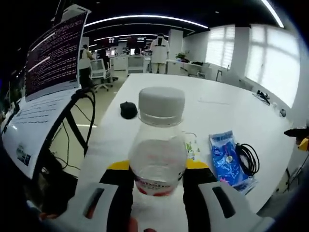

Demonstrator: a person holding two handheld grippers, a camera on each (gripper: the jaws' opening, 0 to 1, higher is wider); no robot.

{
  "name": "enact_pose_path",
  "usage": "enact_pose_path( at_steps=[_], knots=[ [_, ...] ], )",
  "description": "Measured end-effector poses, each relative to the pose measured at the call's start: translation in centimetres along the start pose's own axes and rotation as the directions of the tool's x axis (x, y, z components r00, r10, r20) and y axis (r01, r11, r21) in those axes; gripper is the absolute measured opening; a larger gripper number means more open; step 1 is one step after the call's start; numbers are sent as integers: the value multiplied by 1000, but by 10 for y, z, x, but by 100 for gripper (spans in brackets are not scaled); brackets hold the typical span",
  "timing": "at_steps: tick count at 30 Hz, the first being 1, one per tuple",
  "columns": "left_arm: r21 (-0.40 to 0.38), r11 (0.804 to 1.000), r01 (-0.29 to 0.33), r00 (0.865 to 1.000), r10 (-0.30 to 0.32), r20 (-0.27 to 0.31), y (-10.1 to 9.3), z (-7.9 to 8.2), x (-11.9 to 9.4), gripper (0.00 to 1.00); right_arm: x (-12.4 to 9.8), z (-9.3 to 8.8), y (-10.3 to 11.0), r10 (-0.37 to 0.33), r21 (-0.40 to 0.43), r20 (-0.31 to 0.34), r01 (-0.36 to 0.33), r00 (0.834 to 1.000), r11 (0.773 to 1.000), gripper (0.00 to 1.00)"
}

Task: Arrange the tabletop items into an orderly group along one side of the table until the central work area is clear of visible clutter.

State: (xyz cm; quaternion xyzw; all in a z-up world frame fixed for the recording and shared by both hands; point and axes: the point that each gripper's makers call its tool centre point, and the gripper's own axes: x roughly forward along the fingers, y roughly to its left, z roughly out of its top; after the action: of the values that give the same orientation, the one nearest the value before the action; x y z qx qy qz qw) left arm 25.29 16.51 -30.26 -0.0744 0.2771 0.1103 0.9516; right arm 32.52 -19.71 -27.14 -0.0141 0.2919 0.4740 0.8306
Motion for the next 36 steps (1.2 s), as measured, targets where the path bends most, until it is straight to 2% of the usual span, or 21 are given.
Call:
enact_pose_path(
  at_steps=[7, 11, 13, 17, 27, 29, 36],
  knots=[
    [-24, 1000, 0, 1000, 1, 29, 1, 29, 15, 39, -2, 0, -2, -11, 15, 10, 11, 1000, 1000, 89],
    [-23, 1000, 2, 999, -1, 39, -6, 45, 23, 39, -3, -2, -4, -14, 21, 10, 14, 1000, 1000, 89],
    [-30, 1000, 7, 999, -6, 41, -4, 48, 29, 39, -5, -3, -4, -17, 24, 7, 17, 1000, 1000, 89],
    [-42, 999, 23, 999, -22, 38, -15, 50, 41, 39, -10, -7, -9, -27, 35, 4, 27, 1000, 999, 89],
    [-83, 996, 22, 999, -19, 43, -12, 58, 62, 39, -21, -13, -28, -58, 53, -10, 58, 998, 997, 88],
    [-94, 995, 21, 999, -17, 43, -9, 62, 72, 39, -22, -14, -31, -61, 55, -12, 61, 998, 997, 88],
    [-113, 993, 24, 999, -18, 48, -10, 66, 90, 39, -22, -13, -35, -67, 63, -19, 68, 998, 996, 88]
  ],
)
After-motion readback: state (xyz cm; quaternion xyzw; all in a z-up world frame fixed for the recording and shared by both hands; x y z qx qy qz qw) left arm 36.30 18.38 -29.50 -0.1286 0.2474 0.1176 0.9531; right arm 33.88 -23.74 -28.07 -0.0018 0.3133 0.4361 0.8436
